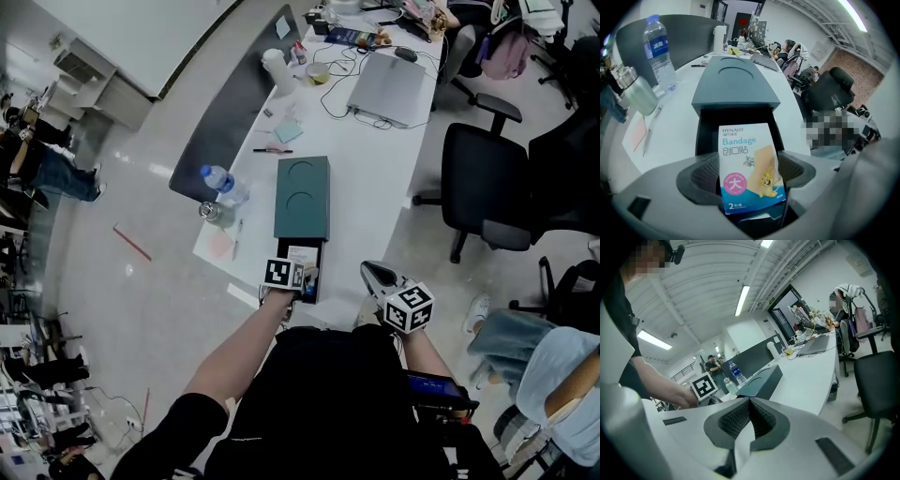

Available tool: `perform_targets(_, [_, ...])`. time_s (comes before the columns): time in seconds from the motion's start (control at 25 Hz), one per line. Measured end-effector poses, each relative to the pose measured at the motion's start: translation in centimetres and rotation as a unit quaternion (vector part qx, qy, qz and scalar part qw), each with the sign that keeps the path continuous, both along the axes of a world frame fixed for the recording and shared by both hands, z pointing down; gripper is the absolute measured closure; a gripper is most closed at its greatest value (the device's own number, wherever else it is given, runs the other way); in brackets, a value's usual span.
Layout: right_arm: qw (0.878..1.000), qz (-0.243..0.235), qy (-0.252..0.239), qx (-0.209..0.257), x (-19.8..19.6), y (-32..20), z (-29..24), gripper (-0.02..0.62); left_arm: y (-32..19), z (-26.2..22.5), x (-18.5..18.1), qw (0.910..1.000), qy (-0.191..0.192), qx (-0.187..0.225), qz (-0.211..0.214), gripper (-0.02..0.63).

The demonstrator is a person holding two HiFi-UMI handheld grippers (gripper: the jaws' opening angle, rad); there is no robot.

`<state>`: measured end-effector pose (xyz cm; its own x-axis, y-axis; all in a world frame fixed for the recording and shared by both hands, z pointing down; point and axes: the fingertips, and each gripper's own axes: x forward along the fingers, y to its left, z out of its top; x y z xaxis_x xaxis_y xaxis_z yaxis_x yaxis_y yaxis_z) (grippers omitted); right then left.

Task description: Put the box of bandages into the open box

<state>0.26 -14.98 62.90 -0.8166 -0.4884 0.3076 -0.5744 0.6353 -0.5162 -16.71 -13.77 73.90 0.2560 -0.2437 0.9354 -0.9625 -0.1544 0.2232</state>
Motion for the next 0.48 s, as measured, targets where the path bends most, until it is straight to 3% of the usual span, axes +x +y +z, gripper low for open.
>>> perform_targets(0.28, [1.0,-0.005,-0.001,-0.001,-0.41,0.37,-0.08,0.571,0.07,-0.08,-0.04,0.9999,-0.002,0.0,-0.01,0.215])
perform_targets(0.48, [1.0,-0.009,0.0,-0.001,-0.37,0.56,-0.04,0.571,0.09,-0.26,0.01,0.9996,0.017,-0.004,-0.023,0.213])
